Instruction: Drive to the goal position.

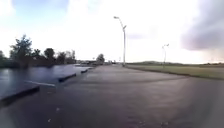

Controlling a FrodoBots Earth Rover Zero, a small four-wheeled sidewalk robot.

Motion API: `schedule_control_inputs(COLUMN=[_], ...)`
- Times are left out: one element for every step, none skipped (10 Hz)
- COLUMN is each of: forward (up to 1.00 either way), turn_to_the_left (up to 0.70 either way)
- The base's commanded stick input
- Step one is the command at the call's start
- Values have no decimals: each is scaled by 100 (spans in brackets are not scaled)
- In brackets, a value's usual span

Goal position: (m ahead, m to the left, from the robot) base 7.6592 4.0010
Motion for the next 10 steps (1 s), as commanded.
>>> schedule_control_inputs(forward=[45, 45, 45, 45, 45, 45, 45, 45, 45, 45], turn_to_the_left=[0, 0, 0, 0, 0, 0, 0, 0, 0, 0])
